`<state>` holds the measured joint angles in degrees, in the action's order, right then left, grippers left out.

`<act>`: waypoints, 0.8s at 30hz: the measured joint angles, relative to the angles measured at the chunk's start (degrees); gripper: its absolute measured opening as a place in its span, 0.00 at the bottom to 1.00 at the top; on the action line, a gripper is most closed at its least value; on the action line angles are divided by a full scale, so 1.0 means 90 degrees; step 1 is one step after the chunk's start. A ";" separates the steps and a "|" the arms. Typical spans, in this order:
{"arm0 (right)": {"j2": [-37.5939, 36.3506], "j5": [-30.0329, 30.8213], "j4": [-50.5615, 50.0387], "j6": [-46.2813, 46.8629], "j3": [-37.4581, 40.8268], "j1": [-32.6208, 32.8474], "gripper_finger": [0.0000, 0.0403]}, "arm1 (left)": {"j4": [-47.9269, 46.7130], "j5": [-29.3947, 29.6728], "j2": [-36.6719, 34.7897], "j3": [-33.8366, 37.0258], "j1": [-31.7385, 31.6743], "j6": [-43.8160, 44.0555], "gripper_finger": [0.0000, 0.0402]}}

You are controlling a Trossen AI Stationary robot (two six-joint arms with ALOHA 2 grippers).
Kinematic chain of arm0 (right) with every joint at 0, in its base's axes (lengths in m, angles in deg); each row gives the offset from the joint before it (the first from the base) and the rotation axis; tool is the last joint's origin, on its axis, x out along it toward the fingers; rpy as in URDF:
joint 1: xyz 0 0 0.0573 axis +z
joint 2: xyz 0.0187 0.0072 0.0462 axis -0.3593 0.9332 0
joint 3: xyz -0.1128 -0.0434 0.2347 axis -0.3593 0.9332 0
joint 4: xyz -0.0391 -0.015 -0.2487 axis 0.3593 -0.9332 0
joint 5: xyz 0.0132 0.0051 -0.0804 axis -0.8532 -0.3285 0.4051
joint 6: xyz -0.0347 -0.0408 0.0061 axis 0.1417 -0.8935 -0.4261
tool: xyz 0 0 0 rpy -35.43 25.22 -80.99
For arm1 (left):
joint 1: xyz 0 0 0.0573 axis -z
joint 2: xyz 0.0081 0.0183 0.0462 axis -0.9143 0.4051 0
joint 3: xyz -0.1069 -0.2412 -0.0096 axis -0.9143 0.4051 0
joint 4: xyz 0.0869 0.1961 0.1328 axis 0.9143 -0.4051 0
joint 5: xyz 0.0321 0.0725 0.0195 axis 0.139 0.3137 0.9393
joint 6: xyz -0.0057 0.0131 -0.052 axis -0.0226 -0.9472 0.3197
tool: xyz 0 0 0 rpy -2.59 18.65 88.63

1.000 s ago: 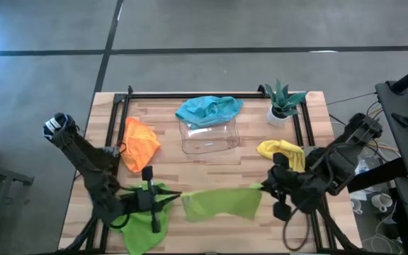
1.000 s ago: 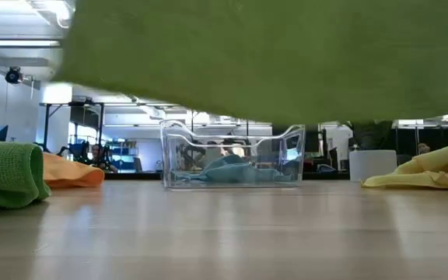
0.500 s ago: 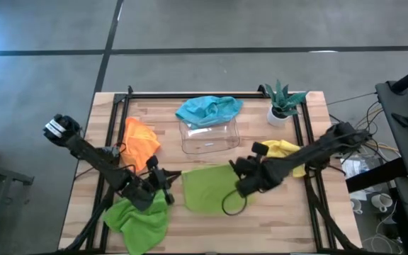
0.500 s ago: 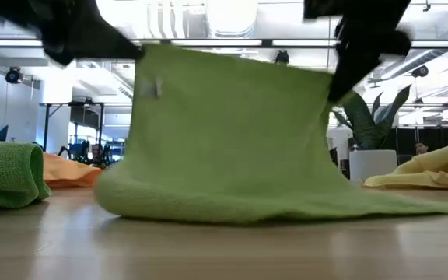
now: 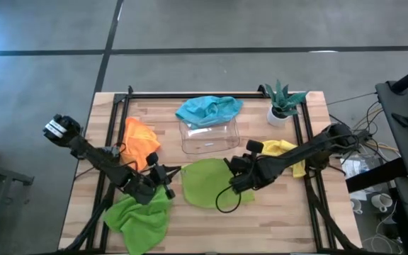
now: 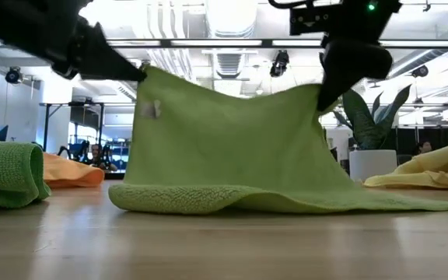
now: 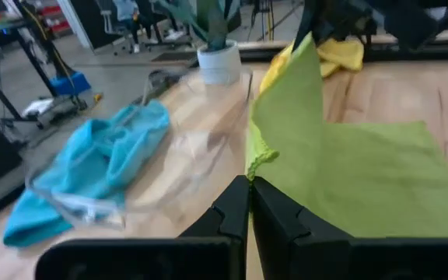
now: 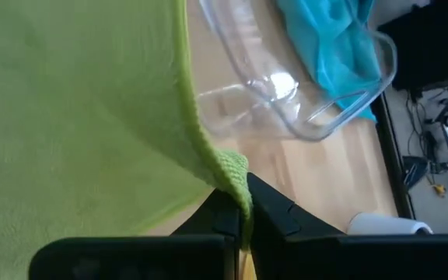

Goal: Fold microfiber towels
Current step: Fold the light green microfiber cloth

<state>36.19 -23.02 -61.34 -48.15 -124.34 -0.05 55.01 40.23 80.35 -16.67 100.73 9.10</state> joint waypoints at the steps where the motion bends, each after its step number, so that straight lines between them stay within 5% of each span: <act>1: -0.0028 0.0005 0.0025 -0.0002 -0.0029 -0.0005 0.02 | 0.0130 -0.0009 -0.0008 -0.0023 -0.0029 -0.0190 0.00; 14: -0.0444 -0.0470 0.0361 -0.0009 -0.0191 0.0369 0.02 | 0.0847 -0.1262 0.0002 -0.0689 0.0208 -0.1694 0.00; 24: -0.0506 -0.1200 0.0880 -0.0008 -0.0193 0.1701 0.02 | 0.1730 -0.2724 0.0263 -0.1021 0.0659 -0.2161 0.00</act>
<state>31.64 -33.82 -53.42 -48.22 -126.07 15.26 70.58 15.72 82.72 -25.86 106.65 -10.34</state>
